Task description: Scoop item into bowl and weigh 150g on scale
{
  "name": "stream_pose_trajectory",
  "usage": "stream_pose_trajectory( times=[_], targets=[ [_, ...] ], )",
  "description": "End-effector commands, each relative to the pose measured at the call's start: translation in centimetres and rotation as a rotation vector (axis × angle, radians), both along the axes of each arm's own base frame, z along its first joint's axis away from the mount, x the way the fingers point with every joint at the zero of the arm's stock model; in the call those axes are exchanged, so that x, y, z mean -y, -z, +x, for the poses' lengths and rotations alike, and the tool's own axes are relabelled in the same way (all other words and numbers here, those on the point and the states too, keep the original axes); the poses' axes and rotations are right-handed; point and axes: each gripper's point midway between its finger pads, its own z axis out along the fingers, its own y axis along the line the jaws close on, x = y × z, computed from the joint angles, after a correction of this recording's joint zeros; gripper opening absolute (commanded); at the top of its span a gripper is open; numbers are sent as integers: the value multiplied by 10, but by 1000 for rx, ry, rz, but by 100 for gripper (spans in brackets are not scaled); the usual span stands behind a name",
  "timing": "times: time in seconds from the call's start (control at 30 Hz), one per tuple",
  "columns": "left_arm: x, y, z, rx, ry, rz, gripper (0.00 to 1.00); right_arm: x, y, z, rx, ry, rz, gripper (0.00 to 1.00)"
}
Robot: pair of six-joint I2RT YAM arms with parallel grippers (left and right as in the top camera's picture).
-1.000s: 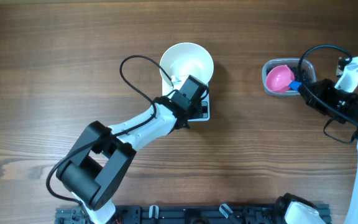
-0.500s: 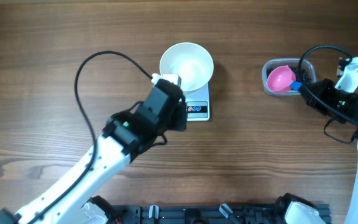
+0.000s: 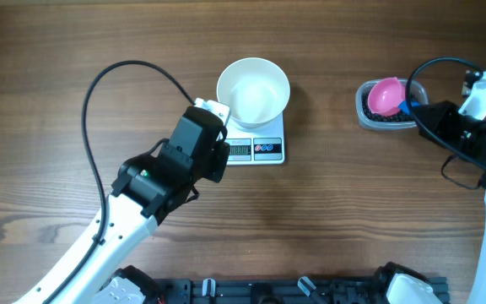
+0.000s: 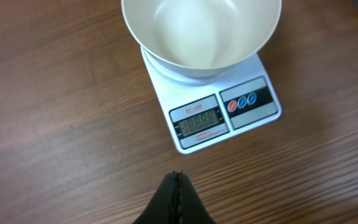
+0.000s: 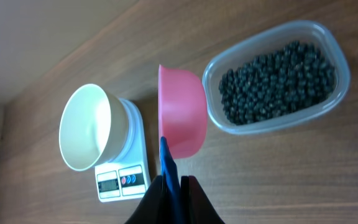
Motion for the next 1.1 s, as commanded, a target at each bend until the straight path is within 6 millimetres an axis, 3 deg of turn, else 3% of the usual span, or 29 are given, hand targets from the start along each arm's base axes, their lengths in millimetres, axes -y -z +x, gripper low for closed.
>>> stream_pose_trajectory(
  times=[0.0, 0.23, 0.33, 0.47, 0.73, 1.07],
  targets=[
    [-4, 8, 5, 16, 119, 119, 4, 4, -10, 5, 42, -8, -34, 4],
    [-20, 28, 20, -40, 63, 151, 4, 18, -11, 12, 57, 42, -96, 4],
    [-23, 32, 32, -30, 35, 144, 4, 37, -21, 25, 96, 162, -111, 4],
    [-21, 24, 49, 34, 14, 112, 4, 55, -28, 45, 149, 245, -126, 4],
    [-21, 6, 72, 134, -21, 66, 4, 63, 2, 65, 80, 282, -60, 4],
    [-23, 1, 78, 163, -33, 53, 4, 61, -15, 73, 123, 321, 18, 4]
  ],
)
